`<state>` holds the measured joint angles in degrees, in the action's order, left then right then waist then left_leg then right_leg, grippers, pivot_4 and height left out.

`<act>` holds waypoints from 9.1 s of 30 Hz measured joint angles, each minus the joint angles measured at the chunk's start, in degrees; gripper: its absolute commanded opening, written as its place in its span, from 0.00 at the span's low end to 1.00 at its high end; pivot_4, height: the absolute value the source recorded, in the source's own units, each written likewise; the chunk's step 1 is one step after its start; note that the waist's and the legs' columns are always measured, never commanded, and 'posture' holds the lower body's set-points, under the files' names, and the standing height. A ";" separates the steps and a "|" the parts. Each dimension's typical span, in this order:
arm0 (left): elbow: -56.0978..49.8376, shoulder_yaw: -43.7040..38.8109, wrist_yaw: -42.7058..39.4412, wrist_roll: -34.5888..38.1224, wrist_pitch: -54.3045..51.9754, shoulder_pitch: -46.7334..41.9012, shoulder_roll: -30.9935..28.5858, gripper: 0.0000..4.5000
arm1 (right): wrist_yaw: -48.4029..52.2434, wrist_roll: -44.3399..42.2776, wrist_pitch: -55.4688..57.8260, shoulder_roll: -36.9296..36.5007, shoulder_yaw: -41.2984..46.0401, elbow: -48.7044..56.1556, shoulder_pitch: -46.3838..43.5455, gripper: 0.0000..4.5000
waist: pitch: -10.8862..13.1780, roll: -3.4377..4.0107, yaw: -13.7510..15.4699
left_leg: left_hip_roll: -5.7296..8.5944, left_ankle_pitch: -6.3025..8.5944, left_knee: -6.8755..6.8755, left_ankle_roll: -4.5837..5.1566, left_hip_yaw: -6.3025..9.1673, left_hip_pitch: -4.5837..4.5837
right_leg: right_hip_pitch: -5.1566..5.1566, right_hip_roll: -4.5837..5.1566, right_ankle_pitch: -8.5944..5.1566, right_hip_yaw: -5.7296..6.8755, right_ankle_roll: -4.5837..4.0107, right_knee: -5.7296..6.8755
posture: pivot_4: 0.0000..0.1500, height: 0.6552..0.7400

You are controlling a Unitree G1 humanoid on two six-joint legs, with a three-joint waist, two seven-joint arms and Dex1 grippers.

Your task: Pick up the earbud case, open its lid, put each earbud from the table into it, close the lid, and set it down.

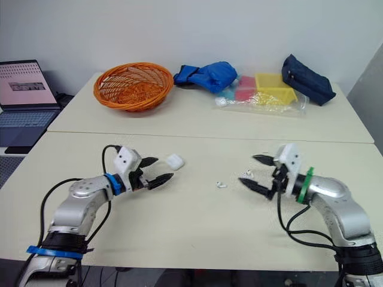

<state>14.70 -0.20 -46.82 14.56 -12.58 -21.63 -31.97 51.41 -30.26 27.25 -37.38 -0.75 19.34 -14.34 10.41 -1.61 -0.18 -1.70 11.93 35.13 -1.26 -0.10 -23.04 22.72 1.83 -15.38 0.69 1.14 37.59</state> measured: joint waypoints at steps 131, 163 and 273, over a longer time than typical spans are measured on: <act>18.63 18.41 -26.26 -4.03 33.90 -39.92 -1.63 1.00 | -11.29 14.68 4.49 -0.03 -15.88 -11.25 -23.31 0.21 | 0.05 -0.09 -0.33 | -0.03 0.01 1.04 0.05 -0.02 -0.90 | 0.78 -0.60 0.38 0.02 0.05 0.54 | 1.00 1.00; 11.87 20.74 -24.85 -16.20 23.12 -36.47 4.44 0.65 | -9.02 33.86 2.26 5.66 -20.96 -7.94 -24.03 0.21 | 0.05 -0.08 -0.12 | -0.06 0.01 1.59 0.05 -0.02 -0.86 | 0.82 -0.63 0.40 -0.07 -0.05 1.14 | 1.00 1.00; -9.46 4.24 -24.85 19.20 -35.16 -17.77 -3.75 0.17 | -11.28 -6.56 39.05 -5.53 3.61 -3.09 -23.05 0.98 | 0.07 -0.07 -0.83 | -0.10 0.01 1.67 0.06 0.01 -0.87 | 0.82 -0.55 0.39 -0.20 -0.14 1.13 | 1.00 1.00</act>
<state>5.24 4.03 -71.67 33.77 -47.74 -39.40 -35.72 40.13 -36.82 66.30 -42.91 2.86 16.24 -37.39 10.48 -1.67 -1.01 -1.79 11.94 36.80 -1.20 -0.09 -23.91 23.54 1.27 -14.99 0.48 1.00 38.72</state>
